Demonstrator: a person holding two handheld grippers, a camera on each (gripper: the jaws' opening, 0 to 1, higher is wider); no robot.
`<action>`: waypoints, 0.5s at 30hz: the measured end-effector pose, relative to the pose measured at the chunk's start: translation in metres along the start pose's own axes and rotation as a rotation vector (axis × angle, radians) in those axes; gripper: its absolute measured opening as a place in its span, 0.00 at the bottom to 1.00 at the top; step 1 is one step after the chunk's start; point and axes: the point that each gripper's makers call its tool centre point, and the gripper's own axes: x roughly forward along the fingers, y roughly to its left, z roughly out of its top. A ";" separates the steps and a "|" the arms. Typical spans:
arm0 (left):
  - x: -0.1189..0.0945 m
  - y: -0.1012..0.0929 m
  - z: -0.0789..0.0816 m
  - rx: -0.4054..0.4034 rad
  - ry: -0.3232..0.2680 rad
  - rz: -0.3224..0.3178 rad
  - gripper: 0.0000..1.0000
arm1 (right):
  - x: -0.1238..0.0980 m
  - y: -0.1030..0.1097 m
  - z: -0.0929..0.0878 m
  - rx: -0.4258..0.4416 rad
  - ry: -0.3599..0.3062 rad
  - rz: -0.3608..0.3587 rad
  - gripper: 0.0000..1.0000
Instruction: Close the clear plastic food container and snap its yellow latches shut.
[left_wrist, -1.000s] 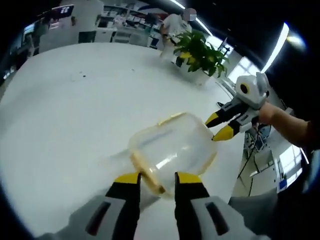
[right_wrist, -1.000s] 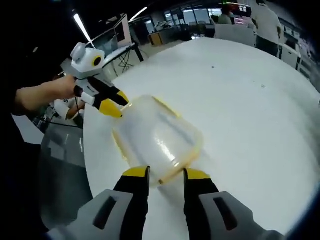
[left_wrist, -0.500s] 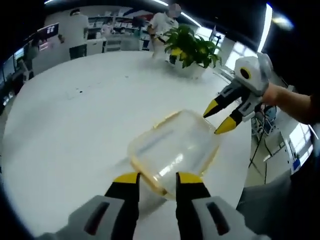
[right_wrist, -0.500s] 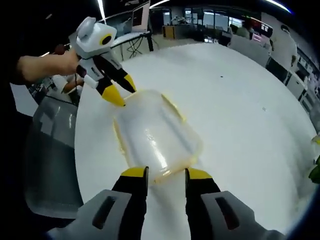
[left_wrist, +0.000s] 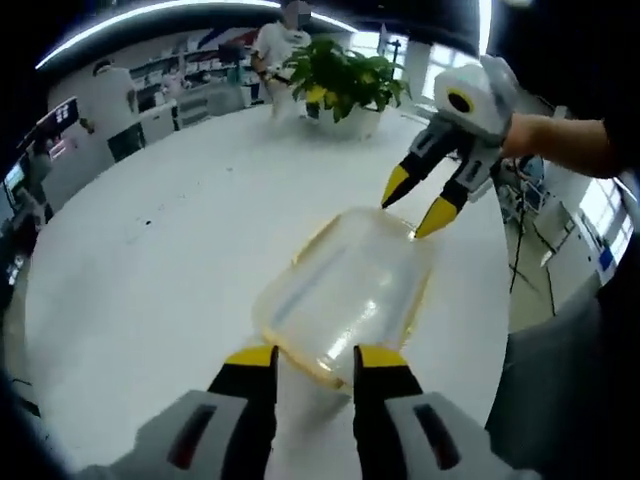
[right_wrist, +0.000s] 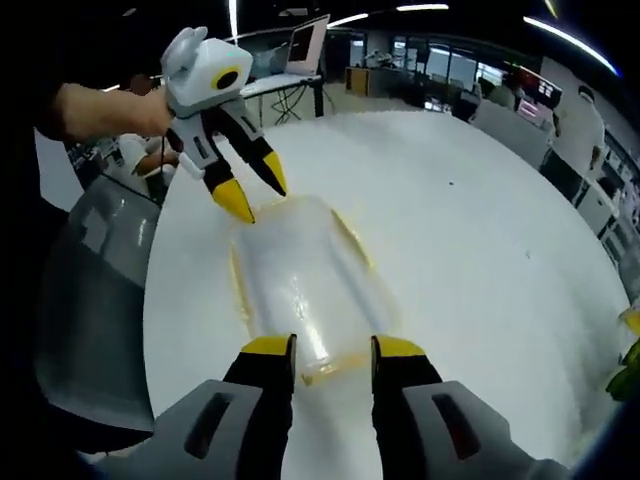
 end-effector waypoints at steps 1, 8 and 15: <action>0.001 -0.002 0.002 0.010 -0.004 -0.002 0.21 | 0.001 0.001 0.001 -0.010 -0.001 0.003 0.28; 0.010 -0.020 0.020 0.117 -0.017 -0.053 0.22 | 0.011 0.011 0.020 -0.060 -0.043 0.040 0.31; 0.017 -0.024 0.032 0.163 -0.017 -0.084 0.23 | 0.019 0.014 0.032 -0.070 -0.060 0.054 0.34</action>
